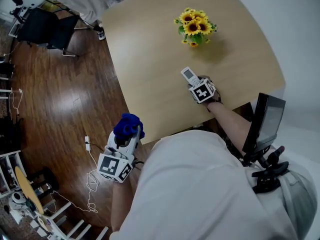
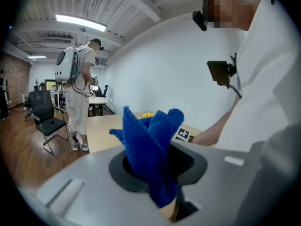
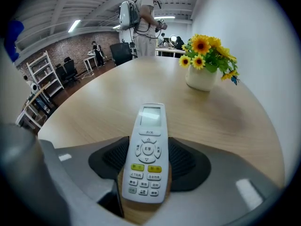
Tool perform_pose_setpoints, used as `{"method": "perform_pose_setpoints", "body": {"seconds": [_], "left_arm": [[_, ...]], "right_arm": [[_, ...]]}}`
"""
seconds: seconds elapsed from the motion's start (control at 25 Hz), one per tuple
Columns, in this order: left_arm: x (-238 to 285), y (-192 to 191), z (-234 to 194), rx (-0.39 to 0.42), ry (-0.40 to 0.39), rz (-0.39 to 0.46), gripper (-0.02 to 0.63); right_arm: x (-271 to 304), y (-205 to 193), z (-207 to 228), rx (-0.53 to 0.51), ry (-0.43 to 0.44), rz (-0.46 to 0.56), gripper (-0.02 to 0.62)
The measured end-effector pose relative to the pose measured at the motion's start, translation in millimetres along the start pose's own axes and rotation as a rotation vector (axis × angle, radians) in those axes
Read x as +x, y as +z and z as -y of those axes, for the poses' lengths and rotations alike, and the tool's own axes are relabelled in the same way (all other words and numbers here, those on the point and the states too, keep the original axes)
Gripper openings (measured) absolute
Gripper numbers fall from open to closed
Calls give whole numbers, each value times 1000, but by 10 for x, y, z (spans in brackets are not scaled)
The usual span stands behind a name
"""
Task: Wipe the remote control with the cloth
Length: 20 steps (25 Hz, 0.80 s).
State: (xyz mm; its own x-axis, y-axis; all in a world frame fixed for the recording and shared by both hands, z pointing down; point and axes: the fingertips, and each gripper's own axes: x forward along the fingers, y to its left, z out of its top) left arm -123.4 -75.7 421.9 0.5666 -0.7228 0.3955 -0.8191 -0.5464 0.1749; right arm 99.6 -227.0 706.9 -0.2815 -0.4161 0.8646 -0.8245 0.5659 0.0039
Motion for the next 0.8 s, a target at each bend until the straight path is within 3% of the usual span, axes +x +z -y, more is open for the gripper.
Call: {"method": "perform_pose_setpoints", "body": {"seconds": [0.68, 0.8], "left_arm": [[-54, -76, -45, -23, -12, 23, 110], [-160, -159, -87, -27, -12, 26, 110]], "right_arm": [[174, -127, 147, 38, 18, -67, 267], [214, -220, 150, 64, -1, -77, 299]]}}
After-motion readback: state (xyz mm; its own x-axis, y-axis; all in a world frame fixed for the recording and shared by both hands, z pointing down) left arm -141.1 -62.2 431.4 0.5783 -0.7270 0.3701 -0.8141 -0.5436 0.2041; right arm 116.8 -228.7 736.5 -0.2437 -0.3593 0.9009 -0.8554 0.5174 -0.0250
